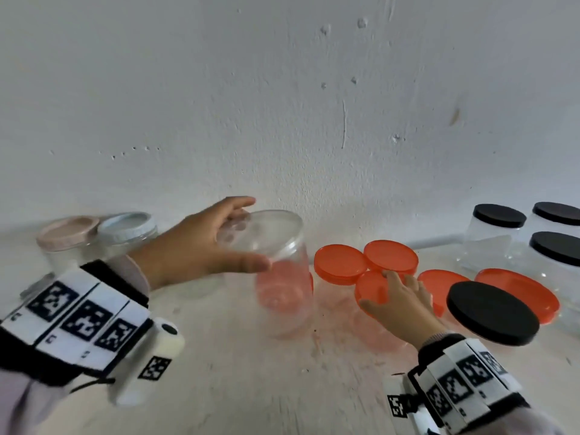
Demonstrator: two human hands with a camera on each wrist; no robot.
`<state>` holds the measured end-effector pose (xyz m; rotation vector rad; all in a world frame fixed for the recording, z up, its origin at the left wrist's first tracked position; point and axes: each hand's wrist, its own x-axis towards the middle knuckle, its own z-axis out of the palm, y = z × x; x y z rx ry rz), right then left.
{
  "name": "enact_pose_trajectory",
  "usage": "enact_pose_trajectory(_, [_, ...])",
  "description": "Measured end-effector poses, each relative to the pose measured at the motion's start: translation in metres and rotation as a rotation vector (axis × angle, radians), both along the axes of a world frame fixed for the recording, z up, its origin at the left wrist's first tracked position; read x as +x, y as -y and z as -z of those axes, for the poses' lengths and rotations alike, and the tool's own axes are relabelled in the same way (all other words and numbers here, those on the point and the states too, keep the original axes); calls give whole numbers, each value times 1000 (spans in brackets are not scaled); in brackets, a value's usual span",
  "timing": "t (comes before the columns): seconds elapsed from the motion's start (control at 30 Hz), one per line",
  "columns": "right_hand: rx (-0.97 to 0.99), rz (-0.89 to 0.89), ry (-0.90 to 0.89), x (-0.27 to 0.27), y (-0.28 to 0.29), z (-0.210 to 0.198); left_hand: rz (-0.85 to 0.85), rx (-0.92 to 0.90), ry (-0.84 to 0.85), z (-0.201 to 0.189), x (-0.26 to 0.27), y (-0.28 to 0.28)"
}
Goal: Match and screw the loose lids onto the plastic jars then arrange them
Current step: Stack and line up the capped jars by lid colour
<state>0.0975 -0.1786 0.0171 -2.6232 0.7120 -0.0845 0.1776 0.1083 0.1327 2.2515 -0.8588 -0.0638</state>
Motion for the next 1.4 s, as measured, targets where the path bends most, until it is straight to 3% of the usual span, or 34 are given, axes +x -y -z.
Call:
enact_pose_trajectory(0.17, [19,33,2,4,0,2,-247,-62,105,-27,55,-16])
enact_pose_trajectory(0.33, [-3,56,-19,9,0,3,-457,-117,96,-17,107,-15])
enact_pose_trajectory(0.73, [2,39,-52,7,10,6,-622,-108,73,10,154,-6])
enact_pose_trajectory(1.0, [102,-20,87,-7,-2,-13,-610,-122,98,16,155,-8])
enact_pose_trajectory(1.23, [170,-126,364,0,-15,-65,-590,-29,367,23,144,-4])
enact_pose_trajectory(1.4, [194,-101,489,46,-15,-63,-343,-90,574,38,102,11])
